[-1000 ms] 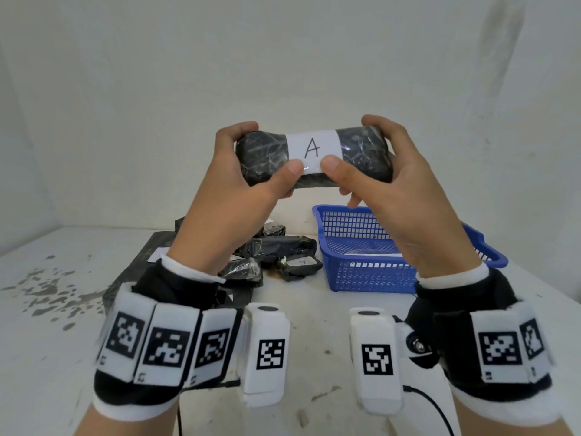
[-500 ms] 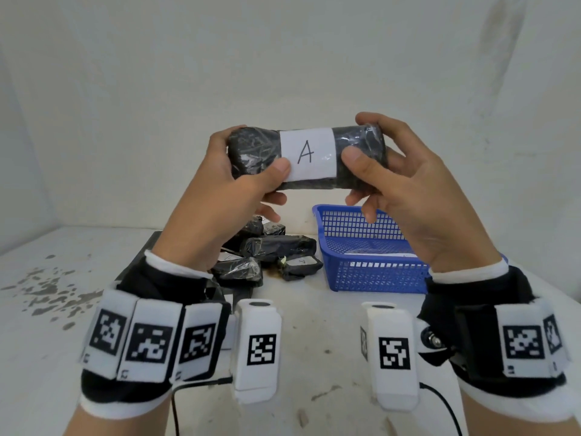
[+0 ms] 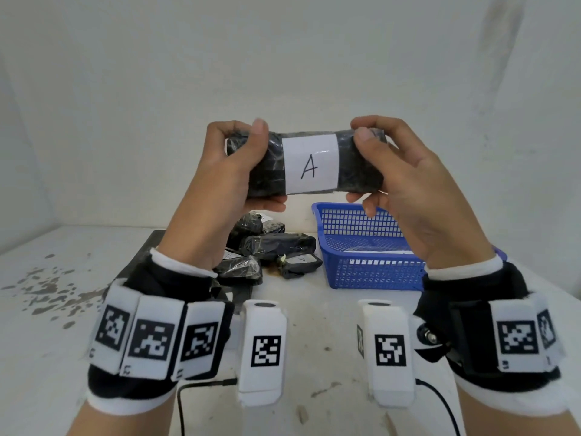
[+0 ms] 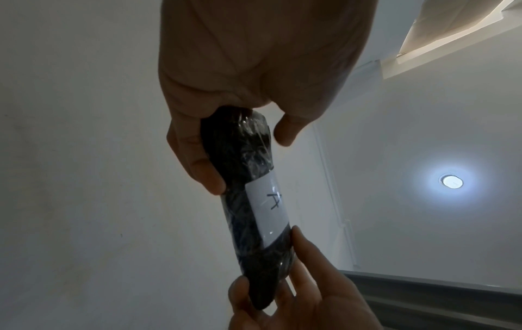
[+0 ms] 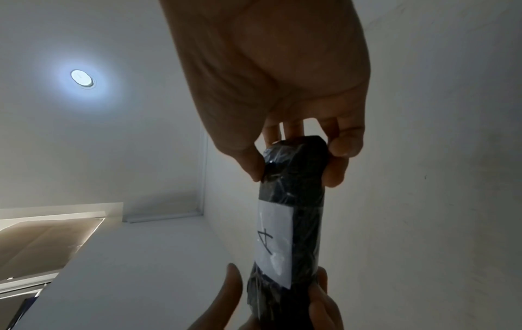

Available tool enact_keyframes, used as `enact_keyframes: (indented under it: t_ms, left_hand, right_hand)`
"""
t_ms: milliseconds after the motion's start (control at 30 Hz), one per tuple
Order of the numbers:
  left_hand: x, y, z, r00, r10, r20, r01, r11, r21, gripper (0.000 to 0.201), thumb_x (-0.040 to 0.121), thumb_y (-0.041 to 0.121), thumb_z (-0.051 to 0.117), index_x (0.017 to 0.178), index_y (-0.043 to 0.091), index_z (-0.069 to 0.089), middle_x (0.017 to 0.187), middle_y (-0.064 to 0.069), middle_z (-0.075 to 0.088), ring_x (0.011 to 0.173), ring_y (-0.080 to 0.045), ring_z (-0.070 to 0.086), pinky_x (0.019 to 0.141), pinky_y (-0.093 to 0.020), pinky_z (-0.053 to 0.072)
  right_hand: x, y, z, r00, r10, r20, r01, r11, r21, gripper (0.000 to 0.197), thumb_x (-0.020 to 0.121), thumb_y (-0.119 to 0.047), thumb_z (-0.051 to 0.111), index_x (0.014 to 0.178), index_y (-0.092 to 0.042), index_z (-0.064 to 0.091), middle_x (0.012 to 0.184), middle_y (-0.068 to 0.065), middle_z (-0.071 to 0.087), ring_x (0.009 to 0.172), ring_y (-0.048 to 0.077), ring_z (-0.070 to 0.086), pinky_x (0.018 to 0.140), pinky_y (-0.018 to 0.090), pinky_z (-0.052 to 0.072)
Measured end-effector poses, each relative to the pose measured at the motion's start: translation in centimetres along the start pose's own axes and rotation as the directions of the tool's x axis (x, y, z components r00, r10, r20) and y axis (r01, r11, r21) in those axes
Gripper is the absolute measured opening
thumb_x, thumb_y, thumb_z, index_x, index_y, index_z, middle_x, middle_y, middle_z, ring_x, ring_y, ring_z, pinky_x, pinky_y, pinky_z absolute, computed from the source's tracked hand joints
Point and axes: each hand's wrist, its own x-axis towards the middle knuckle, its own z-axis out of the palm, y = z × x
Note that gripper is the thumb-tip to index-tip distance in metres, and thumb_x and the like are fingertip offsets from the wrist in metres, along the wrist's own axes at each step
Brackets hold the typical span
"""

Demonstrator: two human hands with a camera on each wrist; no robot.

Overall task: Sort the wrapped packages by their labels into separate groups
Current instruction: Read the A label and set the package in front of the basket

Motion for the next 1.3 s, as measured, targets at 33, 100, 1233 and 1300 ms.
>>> enact_keyframes:
  t_ms: [33, 100, 1233, 1300]
  left_hand:
    - [0.0, 0.0, 0.0, 1.000, 0.003, 0.002, -0.003, 1.000, 0.006, 0.016, 0.097, 0.036, 0.049, 0.096, 0.022, 0.044, 0.091, -0.002, 0.062, 0.066, -0.023, 0.066, 0.058, -0.038, 0.059]
    - [0.1, -0.1, 0.0, 1.000, 0.002, 0.007, -0.002, 1.000, 0.017, 0.014, 0.100, 0.033, 0.046, 0.093, 0.022, 0.043, 0.092, -0.003, 0.060, 0.062, -0.023, 0.065, 0.055, -0.037, 0.058]
    - [-0.1, -1.0, 0.2, 0.996, 0.068, 0.055, -0.081, 0.962, 0.261, 0.032, 0.086, 0.037, 0.067, 0.101, 0.025, 0.042, 0.086, -0.001, 0.065, 0.062, -0.016, 0.061, 0.052, -0.030, 0.051]
    - [0.1, -1.0, 0.1, 0.995, 0.086, 0.048, -0.096, 0.964, 0.246, 0.027, 0.089, 0.032, 0.066, 0.101, 0.024, 0.043, 0.085, 0.000, 0.064, 0.066, -0.018, 0.062, 0.056, -0.032, 0.053]
  right_hand:
    - [0.0, -0.1, 0.0, 1.000, 0.001, -0.002, -0.001, 1.000, -0.005, 0.013, 0.100, -0.036, 0.057, 0.110, -0.032, 0.065, 0.088, -0.011, 0.069, 0.063, 0.016, 0.064, 0.047, 0.023, 0.045]
    - [-0.1, -0.2, 0.0, 1.000, -0.005, -0.005, 0.005, 1.000, -0.011, 0.009, 0.099, -0.038, 0.058, 0.103, -0.034, 0.065, 0.089, -0.008, 0.069, 0.064, 0.015, 0.063, 0.048, 0.024, 0.045]
    - [-0.4, 0.1, 1.1, 0.990, -0.123, -0.070, 0.120, 0.992, -0.042, 0.026, 0.090, -0.036, 0.070, 0.109, -0.029, 0.054, 0.096, -0.006, 0.064, 0.072, 0.000, 0.063, 0.057, 0.010, 0.046]
    - [-0.4, -0.1, 1.1, 0.992, -0.119, -0.051, 0.117, 0.993, -0.033, 0.020, 0.093, -0.032, 0.068, 0.106, -0.027, 0.054, 0.090, -0.007, 0.062, 0.066, -0.001, 0.058, 0.055, 0.011, 0.045]
